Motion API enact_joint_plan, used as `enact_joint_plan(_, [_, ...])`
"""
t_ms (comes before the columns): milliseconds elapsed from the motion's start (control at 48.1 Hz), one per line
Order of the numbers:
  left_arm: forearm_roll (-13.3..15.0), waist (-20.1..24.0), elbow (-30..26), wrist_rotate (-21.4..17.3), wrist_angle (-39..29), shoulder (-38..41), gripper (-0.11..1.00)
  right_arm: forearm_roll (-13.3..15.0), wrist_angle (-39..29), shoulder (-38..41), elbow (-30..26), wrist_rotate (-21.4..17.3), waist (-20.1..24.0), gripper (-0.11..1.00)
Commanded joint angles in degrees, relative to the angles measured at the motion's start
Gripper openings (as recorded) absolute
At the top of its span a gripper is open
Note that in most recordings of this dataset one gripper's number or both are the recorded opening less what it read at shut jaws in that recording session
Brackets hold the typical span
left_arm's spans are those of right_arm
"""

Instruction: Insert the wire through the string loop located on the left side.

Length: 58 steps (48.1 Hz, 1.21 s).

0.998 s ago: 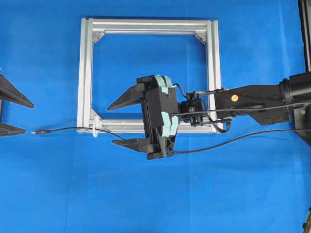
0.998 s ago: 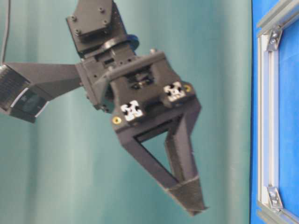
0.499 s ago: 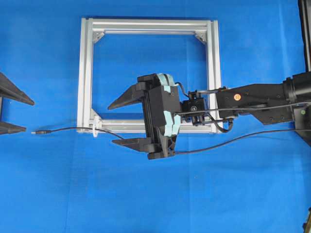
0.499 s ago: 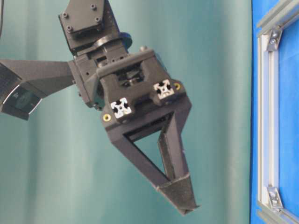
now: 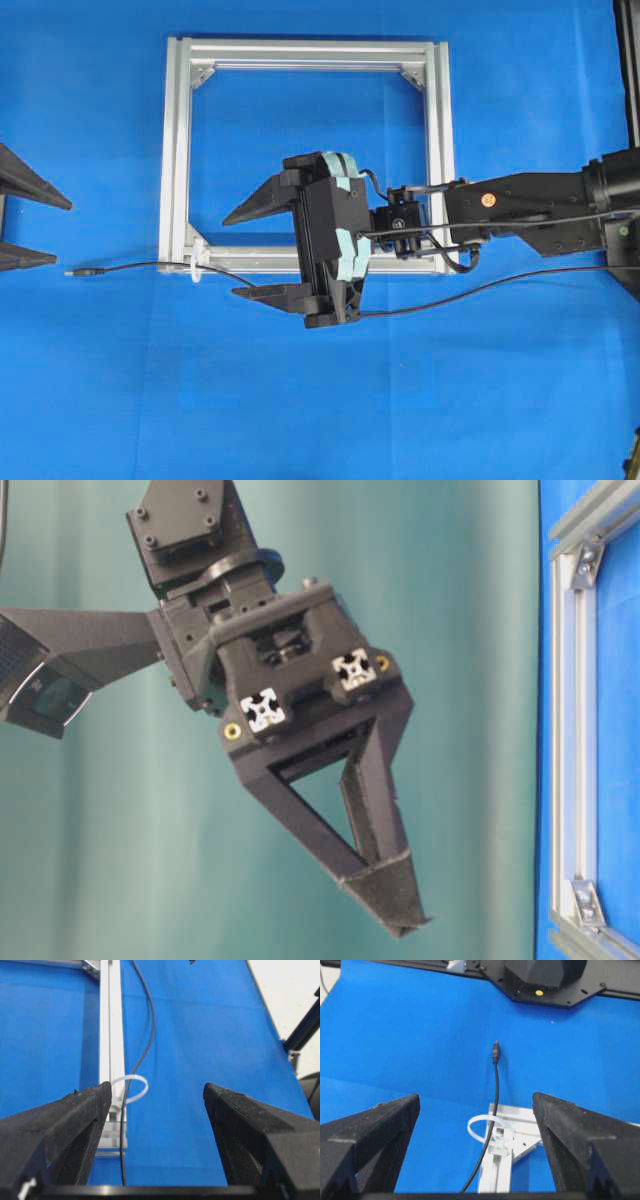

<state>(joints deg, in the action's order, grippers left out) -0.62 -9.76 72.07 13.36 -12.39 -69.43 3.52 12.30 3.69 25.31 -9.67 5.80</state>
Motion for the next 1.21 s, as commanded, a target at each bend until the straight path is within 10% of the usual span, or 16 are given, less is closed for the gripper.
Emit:
enact_joint_plan(0, [-0.3, 0.4, -1.1, -0.1, 0.3, 0.7, 0.68, 0.1, 0.1, -1.7, -0.9, 0.1, 0.1, 0.89])
enact_joint_plan(1185, [-0.2, 1.5, -0.4, -0.6, -0.4, 0.8, 0.68, 0.4, -0.4, -1.7, -0.9, 0.4, -0.1, 0.89])
